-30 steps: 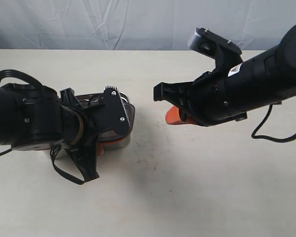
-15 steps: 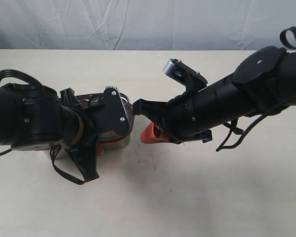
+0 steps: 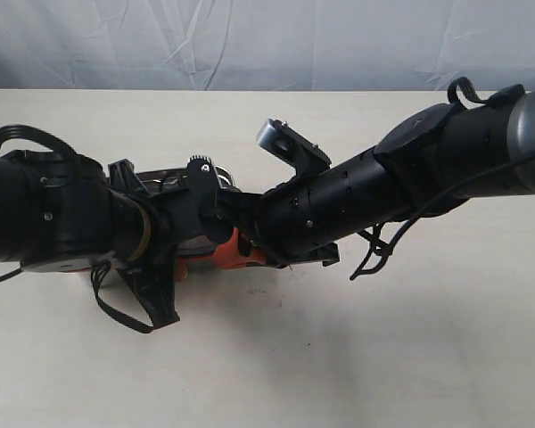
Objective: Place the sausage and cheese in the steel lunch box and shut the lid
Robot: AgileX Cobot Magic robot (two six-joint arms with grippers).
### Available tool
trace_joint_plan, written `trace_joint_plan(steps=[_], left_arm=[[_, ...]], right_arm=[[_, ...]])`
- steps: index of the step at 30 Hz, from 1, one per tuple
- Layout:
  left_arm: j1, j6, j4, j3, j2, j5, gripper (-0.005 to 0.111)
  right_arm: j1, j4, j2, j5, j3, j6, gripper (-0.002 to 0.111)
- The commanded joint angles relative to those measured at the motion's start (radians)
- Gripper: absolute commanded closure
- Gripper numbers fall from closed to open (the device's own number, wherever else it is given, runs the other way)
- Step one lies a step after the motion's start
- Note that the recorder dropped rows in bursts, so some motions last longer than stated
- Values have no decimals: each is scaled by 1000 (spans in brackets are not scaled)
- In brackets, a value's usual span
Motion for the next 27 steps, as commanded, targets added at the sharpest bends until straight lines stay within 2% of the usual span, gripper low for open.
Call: trace_joint_plan(steps=[1,9,18,27], left_arm=[[-1,-33,-113,16,12,18,59],[0,-45,-87,16,12,102,59],[81,-64,-117,16,12,75,59],[100,-64,-127,16,12,69,59]], right_arm=[[1,5,2,-40,-13,-11,109],[-1,3,2,-75,-13,-11,109],[-1,-15,-37,-108,-13,-23,109],[-1,-51,-92,-148,-13,-23,109]])
